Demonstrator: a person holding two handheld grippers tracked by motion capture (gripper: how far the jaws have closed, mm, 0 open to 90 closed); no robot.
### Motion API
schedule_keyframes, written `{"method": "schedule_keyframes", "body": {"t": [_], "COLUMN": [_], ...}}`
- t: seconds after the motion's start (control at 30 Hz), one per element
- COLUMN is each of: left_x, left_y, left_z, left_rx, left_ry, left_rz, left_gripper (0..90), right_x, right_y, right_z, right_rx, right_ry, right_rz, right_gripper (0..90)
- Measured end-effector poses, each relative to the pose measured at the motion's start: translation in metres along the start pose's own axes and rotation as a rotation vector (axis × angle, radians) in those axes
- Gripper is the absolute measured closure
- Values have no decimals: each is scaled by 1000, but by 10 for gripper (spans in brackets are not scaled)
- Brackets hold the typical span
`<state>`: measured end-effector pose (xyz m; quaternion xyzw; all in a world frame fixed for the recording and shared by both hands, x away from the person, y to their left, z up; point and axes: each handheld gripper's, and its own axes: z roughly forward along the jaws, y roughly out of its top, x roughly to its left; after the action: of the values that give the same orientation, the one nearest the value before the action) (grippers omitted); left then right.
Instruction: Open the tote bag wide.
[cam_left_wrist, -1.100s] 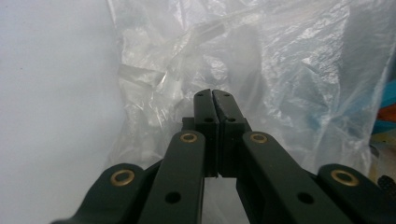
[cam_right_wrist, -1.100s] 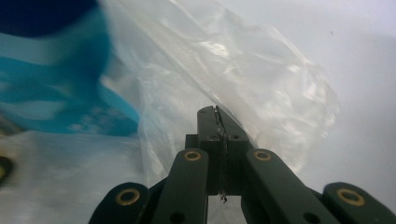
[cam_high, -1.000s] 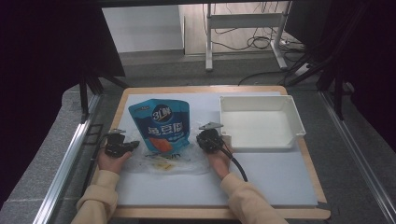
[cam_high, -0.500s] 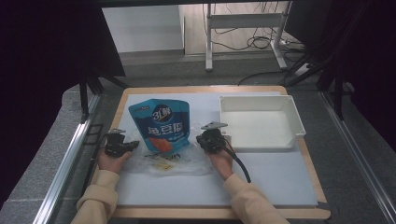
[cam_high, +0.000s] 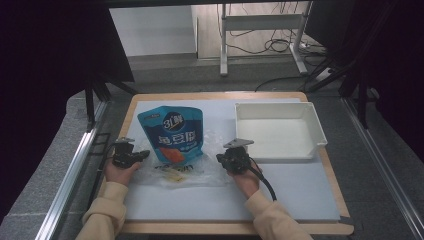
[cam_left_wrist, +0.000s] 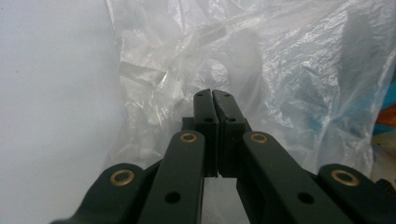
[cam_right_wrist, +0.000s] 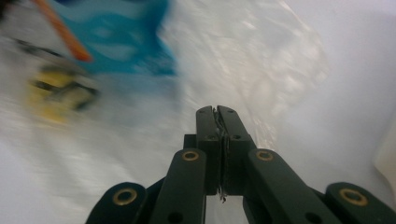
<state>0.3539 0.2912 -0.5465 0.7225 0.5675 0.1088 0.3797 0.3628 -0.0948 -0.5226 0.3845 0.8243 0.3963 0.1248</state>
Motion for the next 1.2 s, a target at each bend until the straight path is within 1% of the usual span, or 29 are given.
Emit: {"method": "schedule_keyframes", "body": {"t": [0.07,0.13,0.2,0.23,0.3,0.33,0.37,0.4,0.43,0.5,0.53,0.57,0.6,0.63,0.67,0.7,0.73,0.77,0.83,0.87,0.9,0.93,0.97,1.03,1.07,1.1,1.13,1.17,1.2], "left_x": [0,0,0,0,0,0,0,0,-1,-1,-1,-2,-2,-3,-7,-9,-9,-13,-18,-18,-24,-24,-30,-37,-37,-43,-43,-48,-48], "left_y": [0,0,0,1,2,2,3,3,4,5,5,5,5,5,5,5,5,3,2,2,1,1,-1,-3,-3,-6,-6,-9,-9], "left_z": [0,-1,-2,-5,-11,-11,-17,-17,-25,-35,-35,-45,-45,-51,-59,-64,-64,-74,-83,-83,-90,-90,-96,-100,-100,-103,-103,-105,-105], "left_rx": [-2,-3,-10,-27,-48,-48,-71,-71,-98,-126,-126,-160,-160,-173,-184,-190,-190,-212,-223,-223,-236,-236,-244,-247,-247,-247,-247,-245,-245], "left_ry": [0,-2,-6,-23,-44,-44,-70,-70,-104,-135,-135,-157,-157,-172,-187,-187,-187,-186,-181,-181,-174,-174,-166,-159,-159,-154,-154,-150,-150], "left_rz": [-1,-1,-1,-4,-11,-11,-6,-6,-4,1,1,7,7,15,30,47,47,69,82,82,92,92,105,117,117,129,129,133,133], "left_gripper": [889,886,884,882,872,867,856,845,828,796,777,757,733,708,683,660,636,611,565,540,520,505,485,445,432,424,417,411,405], "right_x": [-3,-3,1,3,7,8,10,12,15,18,20,21,21,22,23,23,23,23,22,22,22,22,22,22,22,21,21,20,19], "right_y": [-5,-6,-1,1,5,7,9,11,14,17,19,21,21,23,24,25,26,28,30,30,33,35,37,41,41,45,45,49,51], "right_z": [7,8,3,0,-6,-9,-13,-16,-19,-25,-27,-30,-30,-35,-36,-38,-40,-42,-46,-46,-52,-55,-58,-65,-65,-70,-70,-75,-76], "right_rx": [29,30,10,-7,-30,-43,-55,-68,-85,-111,-122,-131,-131,-160,-167,-172,-177,-183,-196,-196,-212,-221,-227,-234,-234,-236,-236,-243,-243], "right_ry": [9,12,16,18,19,24,32,39,43,53,58,64,64,88,93,103,112,121,146,146,171,178,184,195,195,200,200,197,201], "right_rz": [26,24,12,2,-12,-21,-25,-32,-37,-54,-59,-61,-61,-64,-66,-67,-70,-68,-68,-68,-70,-80,-89,-103,-103,-117,-117,-122,-124], "right_gripper": [875,874,873,872,869,867,866,865,865,863,863,863,863,862,861,858,852,845,825,825,792,769,739,662,662,589,589,532,508]}}
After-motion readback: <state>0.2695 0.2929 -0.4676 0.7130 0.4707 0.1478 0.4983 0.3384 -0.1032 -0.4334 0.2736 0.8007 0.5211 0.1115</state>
